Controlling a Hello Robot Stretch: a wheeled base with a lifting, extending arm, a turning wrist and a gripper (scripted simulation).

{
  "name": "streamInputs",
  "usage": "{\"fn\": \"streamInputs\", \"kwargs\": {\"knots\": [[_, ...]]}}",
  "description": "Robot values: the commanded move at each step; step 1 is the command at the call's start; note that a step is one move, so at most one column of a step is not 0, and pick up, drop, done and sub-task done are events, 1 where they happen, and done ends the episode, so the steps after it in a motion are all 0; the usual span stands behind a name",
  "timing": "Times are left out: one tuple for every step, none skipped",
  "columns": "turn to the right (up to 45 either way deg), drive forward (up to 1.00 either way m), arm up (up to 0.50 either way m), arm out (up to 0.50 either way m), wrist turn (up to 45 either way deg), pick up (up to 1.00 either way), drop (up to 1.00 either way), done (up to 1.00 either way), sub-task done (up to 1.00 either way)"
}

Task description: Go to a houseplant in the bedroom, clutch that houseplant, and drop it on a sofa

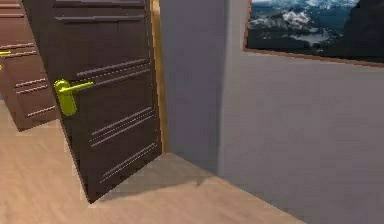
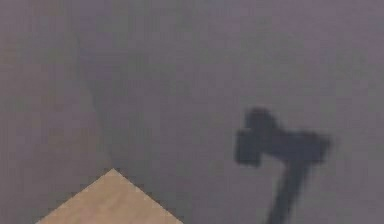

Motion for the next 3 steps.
{"fn": "streamInputs", "kwargs": {"knots": [[0.0, 0.3, 0.0, 0.0, 0.0, 0.0, 0.0, 0.0, 0.0], [-45.0, 0.0, 0.0, 0.0, 0.0, 0.0, 0.0, 0.0, 0.0], [0.0, 0.25, 0.0, 0.0, 0.0, 0.0, 0.0, 0.0, 0.0]]}}
